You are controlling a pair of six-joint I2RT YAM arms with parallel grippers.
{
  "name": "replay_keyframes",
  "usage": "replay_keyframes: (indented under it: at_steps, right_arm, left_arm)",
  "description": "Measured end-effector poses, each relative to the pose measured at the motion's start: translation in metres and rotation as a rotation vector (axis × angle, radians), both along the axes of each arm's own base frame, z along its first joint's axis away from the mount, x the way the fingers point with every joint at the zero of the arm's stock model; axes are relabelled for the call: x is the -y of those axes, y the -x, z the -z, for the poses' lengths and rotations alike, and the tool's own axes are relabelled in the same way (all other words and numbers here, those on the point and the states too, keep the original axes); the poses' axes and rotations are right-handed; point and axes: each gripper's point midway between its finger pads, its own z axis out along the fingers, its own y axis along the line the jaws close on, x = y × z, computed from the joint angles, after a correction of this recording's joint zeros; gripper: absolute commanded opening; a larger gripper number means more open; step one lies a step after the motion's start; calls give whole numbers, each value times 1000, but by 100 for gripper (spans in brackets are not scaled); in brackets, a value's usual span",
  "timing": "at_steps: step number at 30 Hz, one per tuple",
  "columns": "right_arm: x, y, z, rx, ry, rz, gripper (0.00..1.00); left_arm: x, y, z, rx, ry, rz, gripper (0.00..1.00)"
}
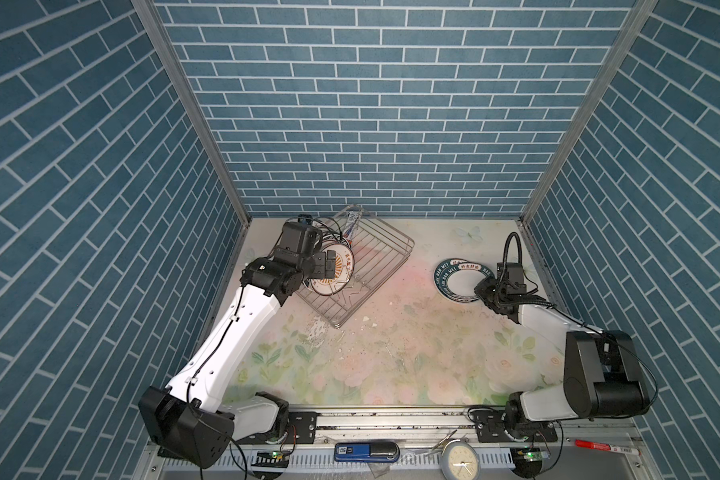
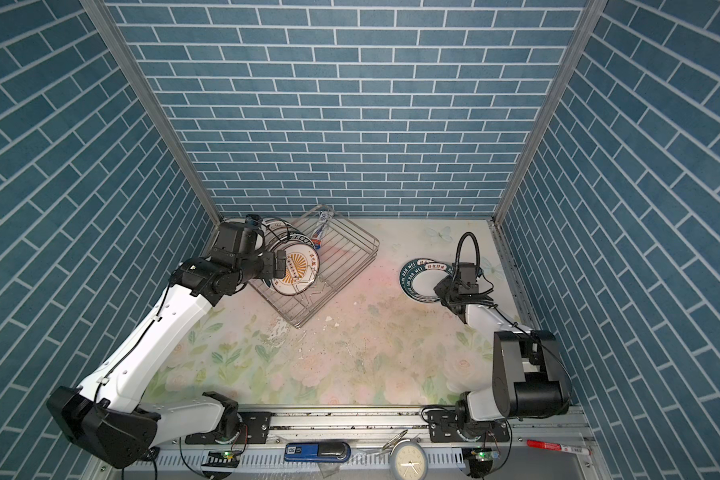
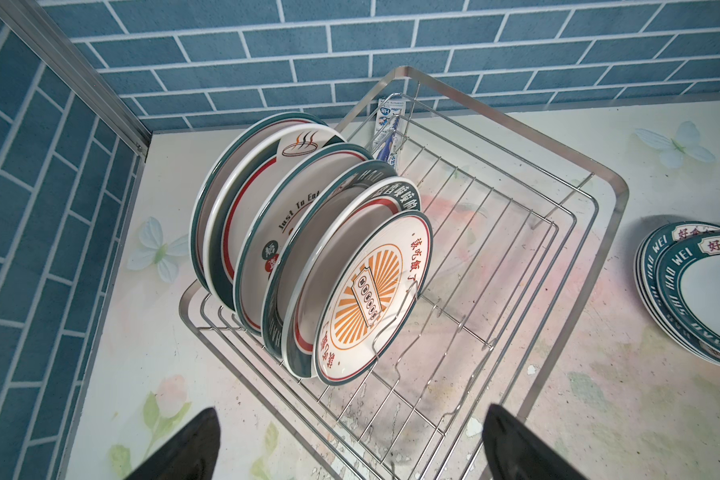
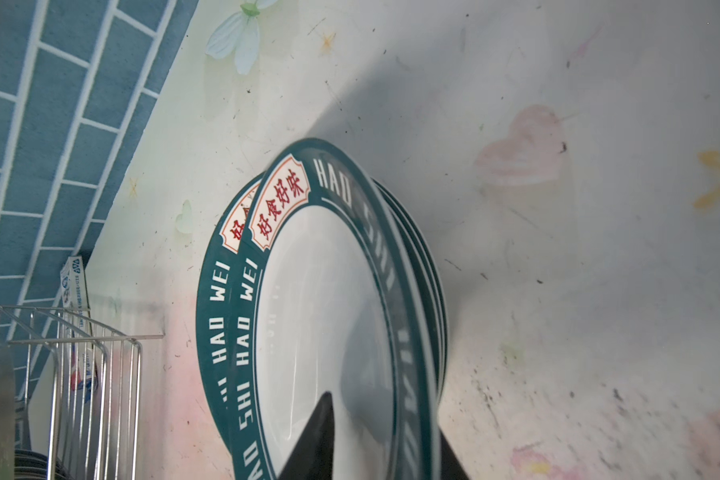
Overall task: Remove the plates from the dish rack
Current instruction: 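Lower the plate flat onto the green-rimmed stack with the right gripper, then open the right gripper and release the plate on the stack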
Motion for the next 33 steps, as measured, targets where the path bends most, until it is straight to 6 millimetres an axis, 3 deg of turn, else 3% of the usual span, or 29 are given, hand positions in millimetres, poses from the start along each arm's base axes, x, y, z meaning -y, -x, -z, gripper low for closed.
replay_keyframes:
  at_steps: [17,33]
  right_arm:
    - [0,6,23,-84,27,-34,47]
    - [-7,-4,19,-79,18,-72,64]
  left_arm:
    - [-1,0,0,0,-2,-2,99]
    - [-6,-7,8,-21,-29,-46,99]
